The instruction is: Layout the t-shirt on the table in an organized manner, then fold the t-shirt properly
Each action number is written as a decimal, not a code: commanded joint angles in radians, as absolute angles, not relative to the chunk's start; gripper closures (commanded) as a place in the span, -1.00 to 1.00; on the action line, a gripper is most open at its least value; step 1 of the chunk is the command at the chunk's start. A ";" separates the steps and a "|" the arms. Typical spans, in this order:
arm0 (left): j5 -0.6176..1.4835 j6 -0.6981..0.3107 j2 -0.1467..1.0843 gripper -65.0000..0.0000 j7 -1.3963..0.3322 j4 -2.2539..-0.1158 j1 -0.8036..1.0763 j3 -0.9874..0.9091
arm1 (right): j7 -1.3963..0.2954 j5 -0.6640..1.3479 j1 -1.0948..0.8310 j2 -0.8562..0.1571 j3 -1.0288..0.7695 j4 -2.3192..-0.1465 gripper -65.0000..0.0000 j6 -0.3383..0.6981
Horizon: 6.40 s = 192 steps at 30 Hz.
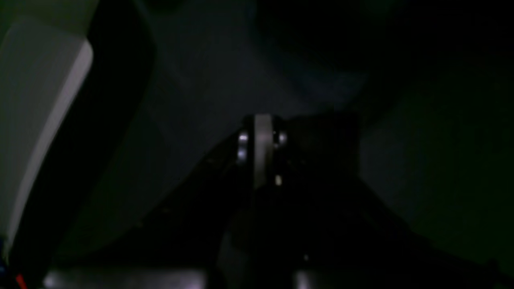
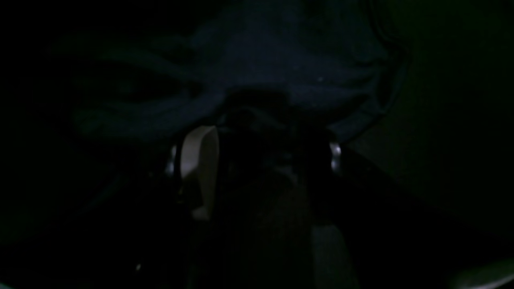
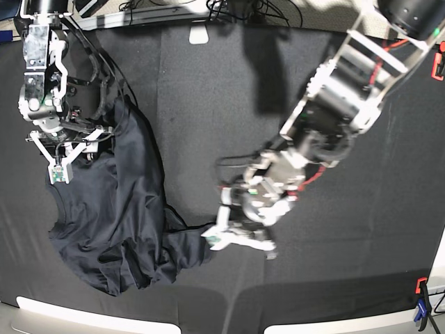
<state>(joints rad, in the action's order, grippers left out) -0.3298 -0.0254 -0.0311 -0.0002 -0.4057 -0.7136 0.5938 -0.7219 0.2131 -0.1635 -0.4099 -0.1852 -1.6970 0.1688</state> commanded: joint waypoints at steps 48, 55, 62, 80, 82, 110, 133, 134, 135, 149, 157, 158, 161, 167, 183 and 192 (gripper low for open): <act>0.047 0.170 0.123 0.39 -0.366 -0.711 -0.680 0.595 | -0.741 -0.091 0.439 -0.339 0.328 -1.403 -0.01 0.398; 0.042 0.222 0.245 0.44 -0.434 -1.081 -0.492 0.510 | -0.739 -0.196 0.584 -0.338 0.569 -1.205 -0.01 0.397; 0.046 0.221 0.267 0.51 -0.440 -1.348 -0.286 0.258 | -0.738 -0.206 0.620 -0.333 0.657 -1.144 -0.01 0.397; 0.043 0.218 0.324 0.51 -0.463 -1.482 -0.054 0.111 | -0.558 -0.334 0.657 -0.178 0.662 -0.955 0.16 0.389; 0.042 0.218 0.340 0.51 -0.465 -1.482 -0.046 0.111 | -0.558 -0.334 0.669 -0.166 0.662 -0.933 0.22 0.389; 0.024 0.218 0.369 0.51 -0.472 -1.485 -0.014 0.111 | -0.406 -0.450 0.743 -0.118 0.662 -0.762 0.24 0.434; 0.025 0.218 0.369 0.51 -0.483 -1.485 -0.013 0.111 | -0.376 -0.472 0.977 0.157 0.661 -0.605 1.00 -0.017; 0.027 0.219 0.369 0.51 -0.487 -1.485 -0.013 0.111 | -0.376 -0.466 0.998 0.157 0.664 -0.609 1.00 -0.033; 0.027 0.220 0.370 0.51 -0.489 -1.485 -0.011 0.111 | -0.362 -0.428 1.015 0.157 0.671 -0.622 1.00 -0.037; 0.028 0.219 0.372 0.51 -0.501 -1.485 0.003 0.111 | -0.339 -0.246 1.075 0.157 0.393 -0.627 0.17 0.117; 0.028 0.218 0.372 0.51 -0.501 -1.485 0.003 0.111 | -0.354 -0.183 1.075 0.157 0.301 -0.630 0.11 0.228; 0.028 0.218 0.372 0.51 -0.501 -1.485 0.003 0.111 | -0.392 -0.169 1.074 0.157 0.309 -0.633 0.11 0.253; 0.028 0.218 0.372 0.51 -0.501 -1.485 0.003 0.111 | -0.525 -0.118 1.060 0.157 0.378 -0.654 0.12 0.323; 0.027 0.218 0.372 0.51 -0.501 -1.485 0.003 0.111 | -0.730 -0.093 0.952 0.157 0.595 -0.799 0.12 0.326; 0.027 0.218 0.372 0.51 -0.493 -1.485 0.003 0.111 | -1.065 -0.056 0.575 -0.005 0.689 -1.283 0.12 0.327; 0.027 0.218 0.372 0.51 -0.494 -1.485 0.003 0.111 | -1.044 -0.163 0.476 -0.098 0.690 -1.291 0.12 0.322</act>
<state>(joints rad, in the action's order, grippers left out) 0.0376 0.2058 0.3603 -0.5171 -1.4643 0.0166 0.1165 -1.0672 -0.1543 0.4416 -0.1116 0.6956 -1.2724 0.3298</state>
